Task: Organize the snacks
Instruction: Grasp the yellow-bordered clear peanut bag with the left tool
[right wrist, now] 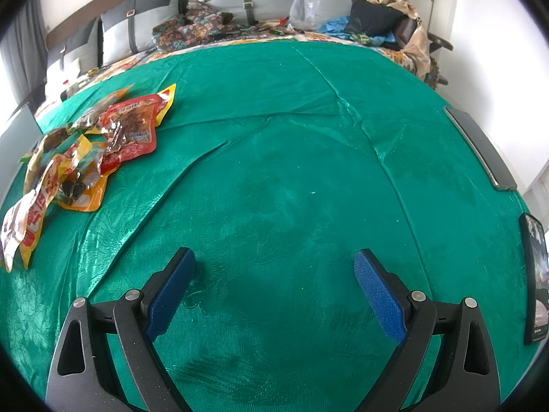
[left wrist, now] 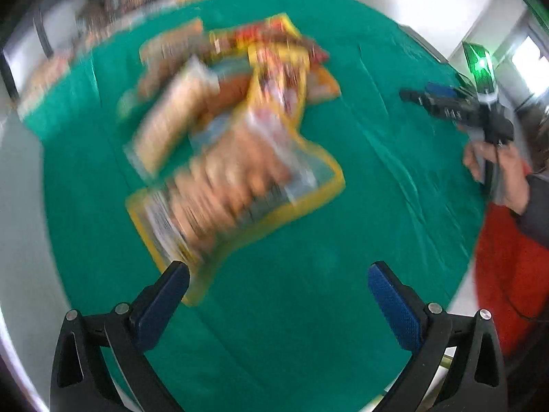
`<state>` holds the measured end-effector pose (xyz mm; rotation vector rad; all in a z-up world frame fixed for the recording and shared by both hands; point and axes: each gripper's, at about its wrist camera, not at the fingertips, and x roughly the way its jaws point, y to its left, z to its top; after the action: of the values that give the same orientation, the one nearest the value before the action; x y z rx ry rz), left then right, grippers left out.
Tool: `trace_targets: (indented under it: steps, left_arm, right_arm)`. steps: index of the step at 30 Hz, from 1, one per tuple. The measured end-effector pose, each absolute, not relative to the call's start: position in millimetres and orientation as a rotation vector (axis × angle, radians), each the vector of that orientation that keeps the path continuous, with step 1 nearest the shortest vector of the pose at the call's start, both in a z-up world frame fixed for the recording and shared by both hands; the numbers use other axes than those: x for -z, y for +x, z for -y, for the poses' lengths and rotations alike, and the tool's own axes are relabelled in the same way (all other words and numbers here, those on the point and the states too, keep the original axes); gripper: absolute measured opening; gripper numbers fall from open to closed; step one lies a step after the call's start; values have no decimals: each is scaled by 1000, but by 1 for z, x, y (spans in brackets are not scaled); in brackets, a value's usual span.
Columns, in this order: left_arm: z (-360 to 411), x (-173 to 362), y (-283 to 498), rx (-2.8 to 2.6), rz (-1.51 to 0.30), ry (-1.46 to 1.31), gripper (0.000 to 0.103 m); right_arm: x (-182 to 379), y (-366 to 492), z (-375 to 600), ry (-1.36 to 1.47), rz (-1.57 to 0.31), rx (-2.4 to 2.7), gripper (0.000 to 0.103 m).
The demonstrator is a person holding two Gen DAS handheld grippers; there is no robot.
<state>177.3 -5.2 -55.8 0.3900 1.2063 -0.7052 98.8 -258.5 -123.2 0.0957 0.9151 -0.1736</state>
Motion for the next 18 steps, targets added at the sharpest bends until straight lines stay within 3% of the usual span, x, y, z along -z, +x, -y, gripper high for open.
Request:
trace_targets:
  steps: [6,10,15,18]
  left_arm:
    - [27,50,232,665,-1089,292,102]
    - [16,88,253,645,-1244,192,102]
    - [-19,89,229,702,-1362,31,102]
    - [-23,92,203,736,-1419,73,102]
  right_arm:
    - [123,99,259,96,-915,174,96]
    - [123,99,258,96,-915,174,96]
    - [123,99,258,95,-915,174,96]
    - [123,99,258,96,-915,174,96]
